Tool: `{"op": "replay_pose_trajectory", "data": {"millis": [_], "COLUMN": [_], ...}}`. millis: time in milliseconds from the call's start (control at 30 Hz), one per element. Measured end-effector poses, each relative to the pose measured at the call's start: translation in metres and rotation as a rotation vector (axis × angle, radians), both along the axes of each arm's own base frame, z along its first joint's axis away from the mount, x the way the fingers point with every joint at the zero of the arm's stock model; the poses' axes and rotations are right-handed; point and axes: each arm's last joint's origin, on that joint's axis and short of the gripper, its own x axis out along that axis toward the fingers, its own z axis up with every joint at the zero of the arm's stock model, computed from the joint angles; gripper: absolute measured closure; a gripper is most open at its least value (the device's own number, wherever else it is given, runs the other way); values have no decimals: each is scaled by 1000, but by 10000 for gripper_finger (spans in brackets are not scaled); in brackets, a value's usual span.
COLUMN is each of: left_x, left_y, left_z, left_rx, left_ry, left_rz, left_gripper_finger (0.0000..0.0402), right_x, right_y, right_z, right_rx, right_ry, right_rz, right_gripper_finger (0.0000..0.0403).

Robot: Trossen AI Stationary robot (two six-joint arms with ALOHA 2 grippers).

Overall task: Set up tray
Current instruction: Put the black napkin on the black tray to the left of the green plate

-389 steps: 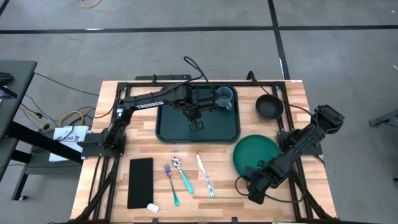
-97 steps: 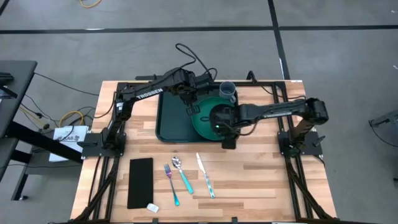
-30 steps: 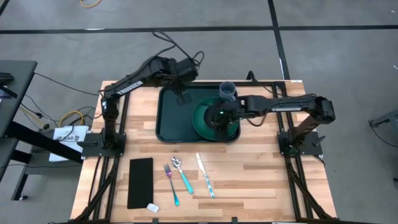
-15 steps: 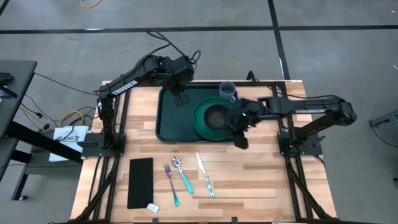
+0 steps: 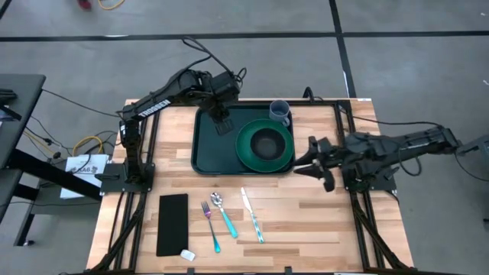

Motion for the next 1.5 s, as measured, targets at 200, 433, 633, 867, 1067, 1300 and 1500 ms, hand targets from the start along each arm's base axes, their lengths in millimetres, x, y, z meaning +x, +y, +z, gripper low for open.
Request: {"op": "replay_pose_trajectory", "data": {"millis": [200,433,633,867,1067,1300,1500], "left_x": [4,10,17,20,20,20,22], "left_y": [-6,-9,-14,-15,-17,-28,-34], "left_z": [-2,-22,-50,-64,-64,-64,-64], "left_rx": [-24,-50,-114,-131,-133,-140,-141], "left_ry": [-13,56,131,174,177,196,194], "left_rz": [-24,-35,-77,-119,-118,-137,-141], "left_gripper_finger": [372,372,372,372,372,372,372], "right_x": [-17,-24,-30,-42,-48,-45,-49], "right_y": [-2,-3,-4,-6,-6,-2,-3], "right_z": [-19,-48,-62,-80,-88,-98,-101], "right_rx": [74,123,146,128,14,-58,-95], "right_ry": [-153,-265,-414,-584,-659,-556,-531], "right_rz": [6,8,11,28,55,141,153], "right_gripper_finger": [285,285,285,285,285,285,285]}}
